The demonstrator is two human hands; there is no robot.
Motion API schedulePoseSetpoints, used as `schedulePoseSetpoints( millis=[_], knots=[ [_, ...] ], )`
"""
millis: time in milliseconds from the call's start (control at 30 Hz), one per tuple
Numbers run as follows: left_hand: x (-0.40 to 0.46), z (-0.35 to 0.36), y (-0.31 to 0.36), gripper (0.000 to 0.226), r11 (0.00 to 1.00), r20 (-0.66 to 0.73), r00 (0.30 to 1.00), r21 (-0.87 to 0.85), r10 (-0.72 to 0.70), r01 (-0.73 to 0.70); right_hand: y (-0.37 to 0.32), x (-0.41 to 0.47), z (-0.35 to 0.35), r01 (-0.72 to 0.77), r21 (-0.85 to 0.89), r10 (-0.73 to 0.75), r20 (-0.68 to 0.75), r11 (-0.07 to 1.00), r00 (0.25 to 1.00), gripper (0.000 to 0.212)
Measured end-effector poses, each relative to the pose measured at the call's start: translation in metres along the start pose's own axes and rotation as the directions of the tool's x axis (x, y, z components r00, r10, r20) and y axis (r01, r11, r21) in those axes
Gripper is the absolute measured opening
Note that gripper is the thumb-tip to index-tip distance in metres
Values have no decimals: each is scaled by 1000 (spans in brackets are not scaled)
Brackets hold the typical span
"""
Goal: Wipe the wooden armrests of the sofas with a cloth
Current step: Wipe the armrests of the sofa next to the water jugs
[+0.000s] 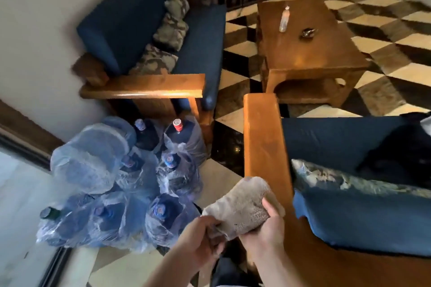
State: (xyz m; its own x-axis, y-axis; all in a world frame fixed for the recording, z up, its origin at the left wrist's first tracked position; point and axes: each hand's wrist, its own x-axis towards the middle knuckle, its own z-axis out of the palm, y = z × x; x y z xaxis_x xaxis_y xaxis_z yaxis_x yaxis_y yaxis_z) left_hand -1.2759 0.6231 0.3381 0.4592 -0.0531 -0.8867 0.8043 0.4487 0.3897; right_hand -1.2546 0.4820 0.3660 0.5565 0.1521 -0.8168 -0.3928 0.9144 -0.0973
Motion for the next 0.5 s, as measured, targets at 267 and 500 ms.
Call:
schedulePoseSetpoints(
  millis=[267, 500],
  knots=[
    [69, 49, 97, 12, 850, 10, 986, 508, -168, 139, -36, 53, 29, 146, 95, -128, -173, 985, 977, 48],
    [142, 99, 144, 26, 339, 10, 991, 940, -135, 36, -66, 75, 17, 315, 198, -208, -424, 928, 881, 40]
  ],
)
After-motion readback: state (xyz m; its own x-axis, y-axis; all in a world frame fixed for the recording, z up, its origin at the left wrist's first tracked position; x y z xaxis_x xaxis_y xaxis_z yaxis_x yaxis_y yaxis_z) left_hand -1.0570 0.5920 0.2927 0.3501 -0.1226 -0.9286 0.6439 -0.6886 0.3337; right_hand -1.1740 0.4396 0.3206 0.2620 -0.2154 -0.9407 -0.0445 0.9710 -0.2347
